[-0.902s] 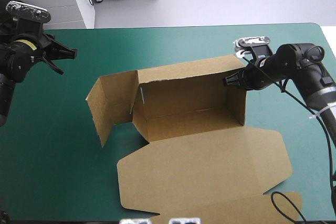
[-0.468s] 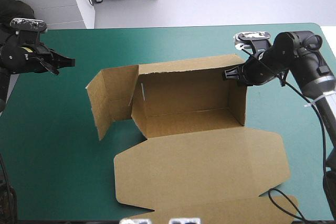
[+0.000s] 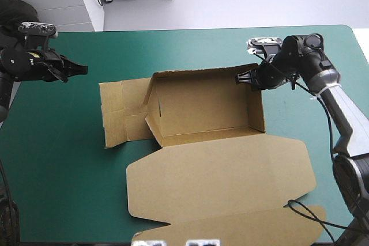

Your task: Fold the box

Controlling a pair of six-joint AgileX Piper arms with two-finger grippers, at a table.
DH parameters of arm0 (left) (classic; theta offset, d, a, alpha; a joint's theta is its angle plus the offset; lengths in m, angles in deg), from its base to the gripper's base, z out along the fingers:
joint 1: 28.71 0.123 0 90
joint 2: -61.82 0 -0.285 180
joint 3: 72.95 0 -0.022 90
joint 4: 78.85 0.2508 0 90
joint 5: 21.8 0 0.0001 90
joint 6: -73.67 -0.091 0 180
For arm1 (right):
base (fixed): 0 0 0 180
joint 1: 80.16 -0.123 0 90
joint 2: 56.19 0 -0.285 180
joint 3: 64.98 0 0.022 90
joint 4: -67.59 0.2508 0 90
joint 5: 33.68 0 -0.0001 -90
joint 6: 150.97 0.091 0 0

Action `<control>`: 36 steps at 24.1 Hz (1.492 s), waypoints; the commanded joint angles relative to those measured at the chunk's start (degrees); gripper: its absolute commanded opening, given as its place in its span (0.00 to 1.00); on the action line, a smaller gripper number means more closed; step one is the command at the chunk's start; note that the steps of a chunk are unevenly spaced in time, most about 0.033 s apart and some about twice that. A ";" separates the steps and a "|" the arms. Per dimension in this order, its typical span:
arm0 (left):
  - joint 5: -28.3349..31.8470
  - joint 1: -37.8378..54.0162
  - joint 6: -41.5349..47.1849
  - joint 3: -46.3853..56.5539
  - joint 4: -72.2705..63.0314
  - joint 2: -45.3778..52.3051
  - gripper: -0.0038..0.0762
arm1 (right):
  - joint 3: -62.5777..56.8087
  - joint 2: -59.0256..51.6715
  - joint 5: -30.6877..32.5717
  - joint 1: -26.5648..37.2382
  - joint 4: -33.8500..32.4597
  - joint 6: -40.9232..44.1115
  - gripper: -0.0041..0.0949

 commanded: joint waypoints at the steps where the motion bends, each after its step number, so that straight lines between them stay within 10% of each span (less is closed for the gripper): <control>1: 1.38 0.13 -0.31 -1.46 -1.60 1.27 0.06 | 0.54 -0.21 -4.03 -0.17 1.08 -1.43 0.04; 16: -1.19 0.13 -0.31 -1.46 -3.30 0.53 0.06 | 0.54 -0.08 -13.72 -0.17 -0.28 -1.59 0.38; 25: -3.55 0.13 -0.31 -1.46 -3.30 0.53 0.06 | 3.56 -4.53 -13.65 -0.17 -3.44 -2.92 0.40; 36: -5.43 0.13 -0.31 -1.46 -3.40 0.53 0.06 | 15.28 -2.49 2.90 -0.17 -4.30 -2.47 0.39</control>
